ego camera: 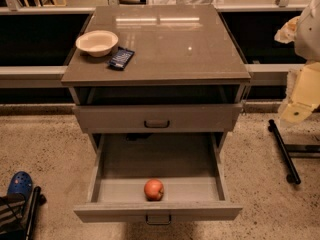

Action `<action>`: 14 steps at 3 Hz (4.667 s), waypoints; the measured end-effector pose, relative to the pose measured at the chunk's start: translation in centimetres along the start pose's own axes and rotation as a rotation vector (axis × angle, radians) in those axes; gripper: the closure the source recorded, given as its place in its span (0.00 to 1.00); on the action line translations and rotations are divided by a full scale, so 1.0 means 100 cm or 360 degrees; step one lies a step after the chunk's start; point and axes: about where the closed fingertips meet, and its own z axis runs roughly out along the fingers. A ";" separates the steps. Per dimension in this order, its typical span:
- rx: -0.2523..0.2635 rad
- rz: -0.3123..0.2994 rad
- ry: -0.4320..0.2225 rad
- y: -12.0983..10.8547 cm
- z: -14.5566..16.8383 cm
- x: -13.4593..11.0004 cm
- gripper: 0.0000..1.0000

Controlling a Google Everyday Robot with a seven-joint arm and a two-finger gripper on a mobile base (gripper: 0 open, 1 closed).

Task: Pick apple from middle drawer and place on counter

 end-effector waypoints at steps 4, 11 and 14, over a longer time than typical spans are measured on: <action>-0.0332 0.0264 -0.0706 0.036 0.207 -0.037 0.00; -0.0320 -0.0012 -0.1565 0.085 0.449 -0.166 0.00; -0.0370 0.0096 -0.1459 0.125 0.556 -0.137 0.21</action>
Offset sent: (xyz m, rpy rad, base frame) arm 0.0509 0.0049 -0.0736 0.2604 -0.0344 -0.0095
